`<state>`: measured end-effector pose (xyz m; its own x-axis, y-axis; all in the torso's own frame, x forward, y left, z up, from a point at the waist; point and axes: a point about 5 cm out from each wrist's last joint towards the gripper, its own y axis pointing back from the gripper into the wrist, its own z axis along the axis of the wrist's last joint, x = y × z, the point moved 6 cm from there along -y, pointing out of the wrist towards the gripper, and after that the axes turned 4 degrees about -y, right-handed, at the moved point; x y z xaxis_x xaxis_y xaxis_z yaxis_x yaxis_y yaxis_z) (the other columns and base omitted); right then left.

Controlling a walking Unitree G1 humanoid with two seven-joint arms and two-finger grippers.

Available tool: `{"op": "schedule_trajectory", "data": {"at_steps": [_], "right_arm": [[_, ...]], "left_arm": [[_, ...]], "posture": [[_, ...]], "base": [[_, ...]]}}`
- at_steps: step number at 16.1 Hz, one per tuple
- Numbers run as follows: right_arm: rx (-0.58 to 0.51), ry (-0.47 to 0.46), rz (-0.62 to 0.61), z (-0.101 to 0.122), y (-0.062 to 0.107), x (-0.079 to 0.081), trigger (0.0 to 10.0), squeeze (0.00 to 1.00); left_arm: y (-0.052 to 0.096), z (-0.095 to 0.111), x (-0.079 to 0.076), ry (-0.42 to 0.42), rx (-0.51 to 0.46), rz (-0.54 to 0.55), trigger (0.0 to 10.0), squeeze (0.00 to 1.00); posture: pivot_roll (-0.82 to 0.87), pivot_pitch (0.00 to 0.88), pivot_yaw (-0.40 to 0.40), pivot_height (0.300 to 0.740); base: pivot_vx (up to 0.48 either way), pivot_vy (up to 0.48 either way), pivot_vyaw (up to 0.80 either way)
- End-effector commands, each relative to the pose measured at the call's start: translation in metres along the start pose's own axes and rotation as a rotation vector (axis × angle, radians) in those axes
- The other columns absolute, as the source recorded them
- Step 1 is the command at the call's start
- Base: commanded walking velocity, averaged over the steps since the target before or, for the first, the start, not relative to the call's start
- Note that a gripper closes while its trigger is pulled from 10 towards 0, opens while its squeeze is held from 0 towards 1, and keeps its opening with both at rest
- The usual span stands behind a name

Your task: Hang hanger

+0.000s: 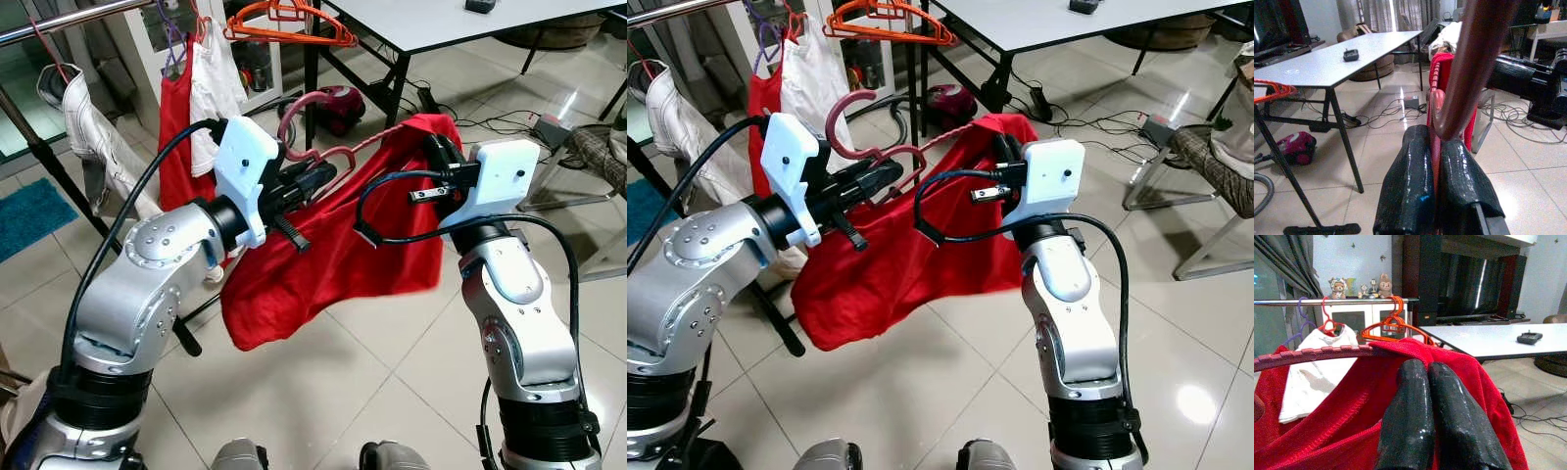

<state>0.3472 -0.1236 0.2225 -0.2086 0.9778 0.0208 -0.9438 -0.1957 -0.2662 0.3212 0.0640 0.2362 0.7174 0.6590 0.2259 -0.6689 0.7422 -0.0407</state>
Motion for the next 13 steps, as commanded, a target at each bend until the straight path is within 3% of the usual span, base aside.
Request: {"op": "schedule_trajectory", "data": {"at_steps": [1,6,8,12,13], "right_arm": [[-0.020,-0.025,-0.031,0.005,-0.003,-0.008,0.0,0.00],[-0.025,-0.143,-0.134,0.018,-0.008,-0.041,0.0,0.00],[-0.042,-0.168,-0.173,0.026,-0.009,-0.052,0.0,0.00],[-0.003,-0.158,-0.217,0.021,-0.007,-0.069,0.0,0.00],[0.028,-0.152,-0.226,0.016,-0.006,-0.074,0.0,0.00]], "left_arm": [[0.001,0.004,0.000,-0.063,-0.005,-0.019,10.0,0.00],[0.012,-0.009,0.009,-0.167,0.068,-0.049,10.0,0.00],[0.017,-0.015,0.010,-0.166,0.090,-0.070,10.0,0.00],[0.021,-0.009,0.008,-0.145,0.048,-0.107,10.0,0.00],[0.023,0.002,0.006,-0.106,-0.019,-0.129,10.0,0.00]], "posture": [[-0.02,0.066,0.018,0.740],[-0.02,0.069,0.005,0.740],[-0.02,0.069,0.006,0.740],[-0.03,0.069,0.006,0.740],[-0.03,0.069,0.005,0.740]], "base": [[0.000,0.000,0.00],[0.000,0.000,0.00],[0.000,0.000,0.00],[0.000,0.000,0.00],[0.000,0.000,0.00]]}}
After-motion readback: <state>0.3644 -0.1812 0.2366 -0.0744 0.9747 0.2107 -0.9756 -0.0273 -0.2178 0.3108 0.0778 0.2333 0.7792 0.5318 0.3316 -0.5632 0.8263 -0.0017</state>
